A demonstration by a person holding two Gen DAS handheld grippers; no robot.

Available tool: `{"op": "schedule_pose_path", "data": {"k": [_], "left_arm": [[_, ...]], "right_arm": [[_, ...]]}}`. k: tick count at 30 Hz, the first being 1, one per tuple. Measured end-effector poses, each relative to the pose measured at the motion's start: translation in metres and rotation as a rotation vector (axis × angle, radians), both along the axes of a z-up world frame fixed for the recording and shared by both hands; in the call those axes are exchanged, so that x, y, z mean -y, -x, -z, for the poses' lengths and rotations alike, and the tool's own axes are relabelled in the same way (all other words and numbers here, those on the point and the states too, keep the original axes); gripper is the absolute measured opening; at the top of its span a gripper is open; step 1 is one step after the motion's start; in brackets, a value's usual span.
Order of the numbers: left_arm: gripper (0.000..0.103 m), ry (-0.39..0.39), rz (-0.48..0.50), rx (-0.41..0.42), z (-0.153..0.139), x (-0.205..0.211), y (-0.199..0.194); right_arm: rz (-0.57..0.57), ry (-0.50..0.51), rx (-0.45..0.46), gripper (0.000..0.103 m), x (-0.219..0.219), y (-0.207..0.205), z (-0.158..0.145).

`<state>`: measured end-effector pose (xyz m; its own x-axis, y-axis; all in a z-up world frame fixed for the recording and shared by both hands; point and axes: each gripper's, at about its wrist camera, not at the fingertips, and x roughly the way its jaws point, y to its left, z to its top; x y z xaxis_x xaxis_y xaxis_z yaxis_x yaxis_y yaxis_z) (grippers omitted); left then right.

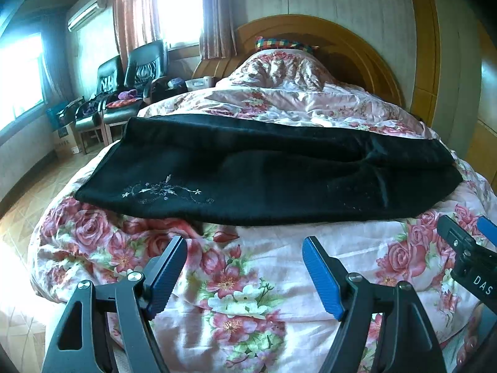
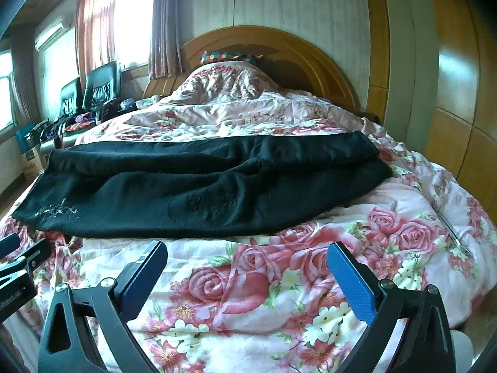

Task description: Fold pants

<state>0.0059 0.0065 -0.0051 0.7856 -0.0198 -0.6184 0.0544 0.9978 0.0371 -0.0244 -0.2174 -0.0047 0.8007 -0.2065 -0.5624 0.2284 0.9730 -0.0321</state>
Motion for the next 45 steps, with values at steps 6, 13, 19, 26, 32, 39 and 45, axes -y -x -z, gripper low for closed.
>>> {"op": "schedule_pose_path", "data": {"k": [6,13,19,26,32,39,45], "left_arm": [[0.078,-0.002,-0.003,-0.008,0.001,0.001,-0.001],[0.078,-0.001,-0.007,-0.018,0.002,0.000,-0.003],[0.078,0.000,-0.010,-0.023,0.004,-0.001,-0.003],[0.078,0.003,-0.017,-0.042,0.006,-0.002,-0.005],[0.078,0.001,-0.014,-0.049,0.008,-0.002,-0.005],[0.078,0.003,-0.021,-0.069,0.011,-0.003,-0.008],[0.078,0.005,-0.029,-0.102,0.016,-0.006,-0.013]], "right_arm": [[0.006,-0.005,-0.004,0.103,0.001,0.000,0.001],[0.002,-0.005,-0.005,0.103,0.001,-0.001,0.001],[0.003,-0.006,-0.005,0.103,0.001,-0.001,0.001],[0.002,-0.007,-0.006,0.103,0.001,0.000,0.002],[0.001,-0.007,-0.009,0.103,0.000,-0.001,0.002],[0.000,-0.009,-0.018,0.103,0.002,-0.002,0.004],[-0.003,-0.014,-0.055,0.103,0.008,-0.008,0.010]]}}
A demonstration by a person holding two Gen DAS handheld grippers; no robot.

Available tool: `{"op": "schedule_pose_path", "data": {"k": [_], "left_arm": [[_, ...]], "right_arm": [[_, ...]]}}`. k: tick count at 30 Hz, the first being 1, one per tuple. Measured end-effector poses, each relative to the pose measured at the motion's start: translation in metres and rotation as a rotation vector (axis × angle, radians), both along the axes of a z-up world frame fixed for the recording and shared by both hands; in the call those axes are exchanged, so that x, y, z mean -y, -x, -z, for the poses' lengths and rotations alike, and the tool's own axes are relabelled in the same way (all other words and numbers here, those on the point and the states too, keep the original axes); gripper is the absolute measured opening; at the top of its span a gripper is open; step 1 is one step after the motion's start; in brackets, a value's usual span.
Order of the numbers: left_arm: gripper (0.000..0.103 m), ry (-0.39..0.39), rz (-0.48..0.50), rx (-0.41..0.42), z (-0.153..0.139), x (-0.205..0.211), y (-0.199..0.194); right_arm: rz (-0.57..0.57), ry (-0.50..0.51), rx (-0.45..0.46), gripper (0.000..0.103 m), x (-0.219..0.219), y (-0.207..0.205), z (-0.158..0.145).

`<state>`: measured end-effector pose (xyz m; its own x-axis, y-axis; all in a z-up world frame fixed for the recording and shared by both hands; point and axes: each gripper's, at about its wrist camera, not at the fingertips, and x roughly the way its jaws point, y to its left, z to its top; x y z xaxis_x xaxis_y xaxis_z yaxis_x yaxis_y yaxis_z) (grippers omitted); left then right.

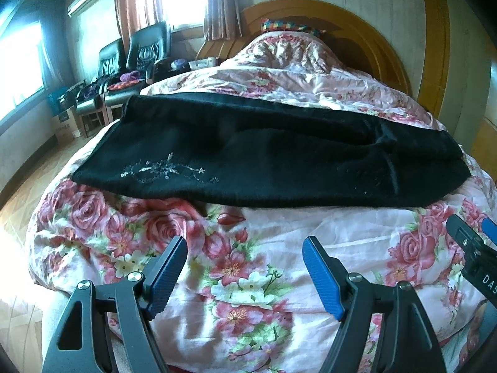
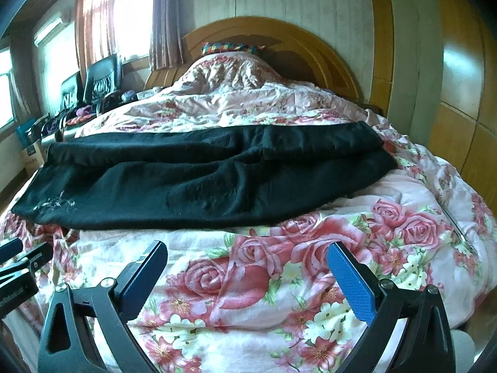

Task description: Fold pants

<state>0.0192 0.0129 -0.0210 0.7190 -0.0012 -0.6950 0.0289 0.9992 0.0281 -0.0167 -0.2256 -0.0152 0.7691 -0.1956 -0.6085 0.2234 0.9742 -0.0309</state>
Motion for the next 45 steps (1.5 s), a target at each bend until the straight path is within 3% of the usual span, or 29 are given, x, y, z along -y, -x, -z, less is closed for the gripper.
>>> {"op": "schedule_pose_path", "data": {"k": [10,14,18,21,26,29,33,37,41,45], "left_arm": [[0.078,0.006,-0.033,-0.079,0.013,-0.010,-0.011],[0.078,0.144,-0.014,-0.161,0.025,-0.030,-0.025],[0.078,0.182,-0.057,-0.158,0.032,-0.053,-0.033],[0.078,0.229,-0.068,-0.181,0.040,-0.070,-0.044],[0.078,0.393,-0.140,-0.230,0.056,-0.112,-0.058],[0.066,0.455,-0.178,-0.185,0.056,-0.135,-0.062],[0.058,0.447,-0.234,-0.111,0.050,-0.156,-0.068],[0.051,0.476,-0.267,-0.059,0.046,-0.178,-0.080],[0.048,0.496,-0.302,-0.029,0.050,-0.192,-0.091],[0.039,0.505,-0.321,-0.037,0.057,-0.198,-0.112]], "right_arm": [[0.093,-0.078,-0.063,0.103,0.039,-0.010,0.009],[0.112,-0.123,-0.077,0.103,0.057,-0.014,0.013],[0.114,-0.190,-0.078,0.103,0.080,-0.019,0.016],[0.122,-0.320,-0.087,0.102,0.110,-0.026,0.025],[0.169,-0.497,-0.039,0.082,0.158,-0.029,0.042],[0.195,-0.571,-0.005,0.081,0.181,-0.033,0.050],[0.210,-0.665,0.034,0.073,0.205,-0.042,0.057],[0.178,-0.726,0.068,0.072,0.213,-0.058,0.053],[0.186,-0.719,0.059,0.057,0.224,-0.083,0.051],[0.227,-0.814,0.046,0.049,0.246,-0.106,0.061]]}}
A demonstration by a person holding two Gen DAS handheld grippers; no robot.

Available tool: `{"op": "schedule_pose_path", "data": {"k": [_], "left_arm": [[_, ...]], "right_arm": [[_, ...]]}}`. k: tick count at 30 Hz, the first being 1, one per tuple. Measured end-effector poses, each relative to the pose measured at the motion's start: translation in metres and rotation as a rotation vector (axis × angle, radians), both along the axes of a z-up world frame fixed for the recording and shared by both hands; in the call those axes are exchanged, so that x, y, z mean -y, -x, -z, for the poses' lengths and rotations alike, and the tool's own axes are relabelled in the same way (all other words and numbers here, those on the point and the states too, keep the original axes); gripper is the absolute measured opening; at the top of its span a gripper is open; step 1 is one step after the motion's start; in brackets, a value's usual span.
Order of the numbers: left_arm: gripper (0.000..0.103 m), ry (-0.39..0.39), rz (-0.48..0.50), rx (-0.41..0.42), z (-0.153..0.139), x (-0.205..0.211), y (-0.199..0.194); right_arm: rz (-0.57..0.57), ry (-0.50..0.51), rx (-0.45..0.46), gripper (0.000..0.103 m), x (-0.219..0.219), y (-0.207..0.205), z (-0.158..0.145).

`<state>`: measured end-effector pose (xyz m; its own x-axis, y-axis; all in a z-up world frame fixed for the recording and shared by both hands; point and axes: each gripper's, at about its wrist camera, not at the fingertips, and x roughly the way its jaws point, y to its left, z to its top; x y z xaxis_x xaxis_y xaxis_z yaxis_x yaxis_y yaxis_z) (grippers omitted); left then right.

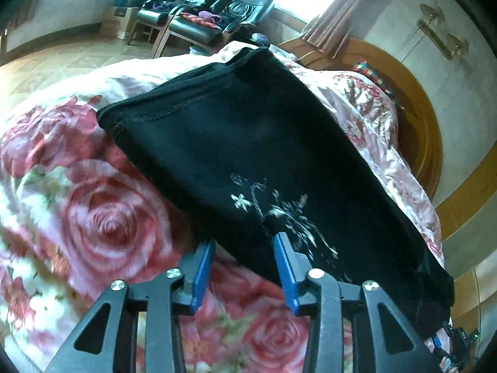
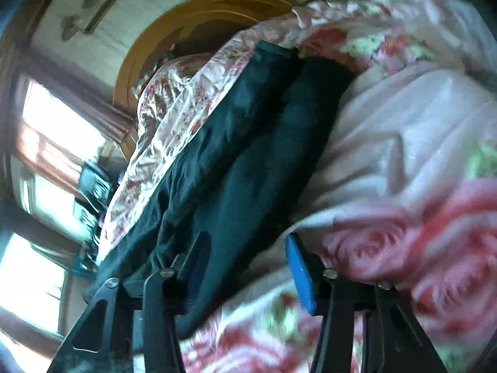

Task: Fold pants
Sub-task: 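Grasp the embroidered hem end of the black trousers with both grippers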

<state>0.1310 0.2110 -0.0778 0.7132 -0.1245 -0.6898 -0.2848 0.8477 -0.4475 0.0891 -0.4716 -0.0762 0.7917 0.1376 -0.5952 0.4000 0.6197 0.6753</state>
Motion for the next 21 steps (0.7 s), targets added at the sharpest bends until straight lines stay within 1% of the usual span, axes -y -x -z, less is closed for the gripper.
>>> {"op": "schedule_pose_path", "data": {"k": [2,4,7,12,14,17,19,21], "left_arm": [[0.039,-0.009,0.005,0.012,0.000,-0.001,-0.010],[0.039,-0.019,0.004,0.010,0.002,-0.002,-0.017],[0.039,-0.012,-0.008,0.016,0.005,-0.004,-0.023],[0.039,0.033,-0.054,0.047,0.013,-0.014,-0.024],[0.039,0.055,-0.074,0.063,0.014,-0.017,-0.018],[0.039,0.040,-0.099,0.080,0.012,-0.017,-0.009],[0.039,0.022,-0.100,0.084,0.013,-0.016,-0.010],[0.039,0.016,-0.110,0.070,0.014,-0.015,-0.017]], "right_arm": [[0.006,-0.017,0.006,0.045,0.003,-0.006,0.004],[0.005,-0.023,0.011,0.045,0.006,-0.011,0.007],[-0.005,-0.032,0.042,0.045,0.008,-0.018,0.011],[-0.002,-0.076,0.025,0.043,0.012,-0.026,0.028],[-0.002,-0.099,0.042,0.043,0.016,-0.024,0.032],[0.009,-0.142,0.061,0.043,0.020,-0.023,0.037],[-0.004,-0.138,0.041,0.043,0.019,-0.024,0.038],[-0.010,-0.139,0.023,0.043,0.019,-0.027,0.037]]}}
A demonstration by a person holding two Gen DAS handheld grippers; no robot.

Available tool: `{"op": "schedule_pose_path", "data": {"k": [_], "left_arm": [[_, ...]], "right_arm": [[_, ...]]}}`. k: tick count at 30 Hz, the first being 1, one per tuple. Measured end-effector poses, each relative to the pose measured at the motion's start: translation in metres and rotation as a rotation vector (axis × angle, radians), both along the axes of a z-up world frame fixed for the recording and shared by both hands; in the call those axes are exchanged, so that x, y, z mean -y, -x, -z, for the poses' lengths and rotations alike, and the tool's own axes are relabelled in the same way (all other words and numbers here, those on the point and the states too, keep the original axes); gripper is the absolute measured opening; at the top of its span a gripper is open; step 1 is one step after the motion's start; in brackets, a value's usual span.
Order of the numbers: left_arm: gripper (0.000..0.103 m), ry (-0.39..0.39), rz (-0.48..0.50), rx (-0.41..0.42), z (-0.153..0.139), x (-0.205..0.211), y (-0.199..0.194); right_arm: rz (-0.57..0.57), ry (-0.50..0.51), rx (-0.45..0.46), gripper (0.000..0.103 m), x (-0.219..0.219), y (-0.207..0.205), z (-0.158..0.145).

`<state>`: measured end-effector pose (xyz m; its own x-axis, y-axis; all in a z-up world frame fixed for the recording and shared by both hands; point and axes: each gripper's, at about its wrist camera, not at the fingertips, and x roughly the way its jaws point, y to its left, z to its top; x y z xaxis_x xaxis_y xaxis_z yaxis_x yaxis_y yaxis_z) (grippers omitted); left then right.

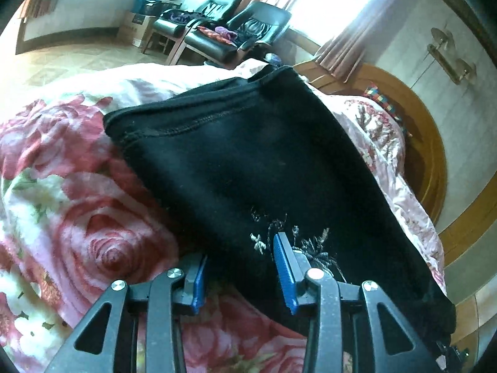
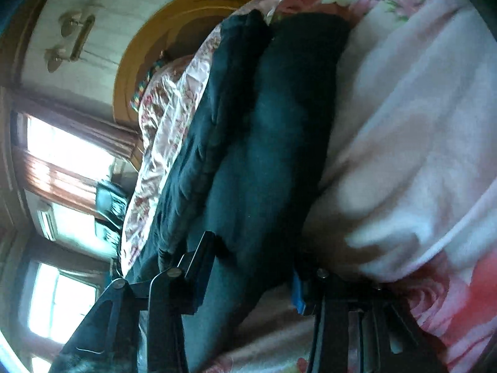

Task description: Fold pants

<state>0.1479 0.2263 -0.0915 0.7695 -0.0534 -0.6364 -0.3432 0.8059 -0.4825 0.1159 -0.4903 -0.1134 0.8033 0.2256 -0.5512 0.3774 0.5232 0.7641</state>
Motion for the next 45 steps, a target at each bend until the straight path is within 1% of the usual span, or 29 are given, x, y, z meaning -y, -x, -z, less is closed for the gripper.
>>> {"op": "schedule_pose_path", "data": {"k": [1,2,3,4,6,7,8,11,14,17,18,20,22,23,26,28,30,31,34,35,36,37,38,39,40,41,42,44,45], "left_arm": [[0.039,-0.001,-0.009,-0.007,-0.001,0.001,-0.003],[0.039,-0.006,-0.019,-0.024,-0.002,0.002,-0.007],[0.037,-0.024,-0.025,-0.051,-0.004,0.004,-0.009],[0.034,-0.048,-0.023,-0.076,-0.006,0.007,-0.013],[0.014,-0.120,0.018,-0.107,-0.012,0.016,-0.021],[0.013,-0.148,0.036,-0.103,-0.015,0.020,-0.022],[0.012,-0.201,0.049,-0.082,-0.022,0.025,-0.020],[0.011,-0.259,0.079,-0.012,-0.038,0.029,-0.008],[0.008,-0.231,0.090,0.030,-0.050,0.025,0.002],[0.007,-0.155,0.071,0.069,-0.062,0.015,0.015],[0.007,-0.128,0.068,0.082,-0.065,0.011,0.021],[0.007,-0.100,0.074,0.099,-0.068,0.010,0.040],[0.006,-0.095,0.086,0.107,-0.070,0.011,0.045],[0.006,-0.104,0.095,0.106,-0.068,0.012,0.048],[0.007,-0.117,0.096,0.054,-0.054,0.013,0.046],[0.008,-0.093,0.088,0.036,-0.045,0.009,0.045],[0.011,-0.090,0.075,-0.005,-0.034,0.008,0.043],[0.012,-0.082,0.076,-0.020,-0.030,0.007,0.042],[0.021,-0.044,0.057,-0.049,-0.020,0.001,0.041],[0.025,-0.015,0.030,-0.058,-0.017,-0.003,0.039],[0.025,0.012,0.018,-0.069,-0.013,-0.006,0.037],[0.025,0.041,0.013,-0.084,-0.008,-0.008,0.035],[0.025,0.078,0.006,-0.105,-0.001,-0.012,0.033],[0.025,0.095,-0.001,-0.111,0.001,-0.014,0.031],[0.025,0.111,-0.009,-0.112,0.001,-0.016,0.031],[0.020,0.128,-0.012,-0.112,0.001,-0.017,0.030],[0.007,0.135,-0.003,-0.109,0.000,-0.018,0.031],[0.006,0.108,0.007,-0.088,-0.006,-0.019,0.036],[0.006,0.112,0.002,-0.067,-0.011,-0.021,0.040]], "right_arm": [[0.002,-0.009,-0.005,0.043,0.001,0.000,0.000],[0.010,-0.014,-0.015,0.037,0.003,0.001,0.000],[0.025,-0.009,-0.032,0.027,0.004,0.003,0.000],[0.031,-0.005,-0.041,0.021,0.005,0.003,0.000],[0.042,-0.008,-0.004,0.009,0.002,0.009,-0.004],[0.045,0.000,0.014,0.009,0.001,0.012,-0.007],[0.049,0.023,0.030,0.008,-0.002,0.015,-0.013],[0.051,0.065,0.073,0.008,-0.008,0.024,-0.029],[0.061,0.102,0.094,0.007,-0.012,0.036,-0.041],[0.103,0.124,0.109,0.007,-0.015,0.056,-0.053],[0.127,0.129,0.120,0.000,-0.015,0.066,-0.057],[0.172,0.132,0.155,0.000,-0.012,0.085,-0.064],[0.191,0.133,0.168,0.000,-0.005,0.101,-0.067],[0.176,0.120,0.154,0.000,-0.001,0.104,-0.064],[0.131,0.080,0.074,0.005,0.004,0.099,-0.050],[0.102,0.071,0.052,0.011,0.004,0.088,-0.040],[0.087,0.059,0.050,0.047,0.003,0.076,-0.034],[0.090,0.064,0.050,0.061,0.003,0.068,-0.032],[0.096,0.118,0.043,0.061,0.000,0.043,-0.031],[0.087,0.134,0.038,0.060,-0.001,0.032,-0.030],[0.082,0.146,0.028,0.056,-0.001,0.028,-0.029],[0.071,0.173,-0.010,0.049,-0.003,0.017,-0.026],[0.052,0.183,-0.038,0.023,-0.004,0.009,-0.024],[0.009,0.173,-0.068,0.007,-0.007,-0.003,-0.019],[0.009,0.189,-0.075,0.007,-0.008,-0.003,-0.021],[0.005,0.210,-0.062,0.007,-0.010,-0.001,-0.025],[-0.004,0.248,-0.035,0.007,-0.013,0.003,-0.035],[-0.018,0.304,-0.008,0.007,-0.018,0.013,-0.052],[-0.021,0.316,-0.002,0.007,-0.020,0.017,-0.057]]}}
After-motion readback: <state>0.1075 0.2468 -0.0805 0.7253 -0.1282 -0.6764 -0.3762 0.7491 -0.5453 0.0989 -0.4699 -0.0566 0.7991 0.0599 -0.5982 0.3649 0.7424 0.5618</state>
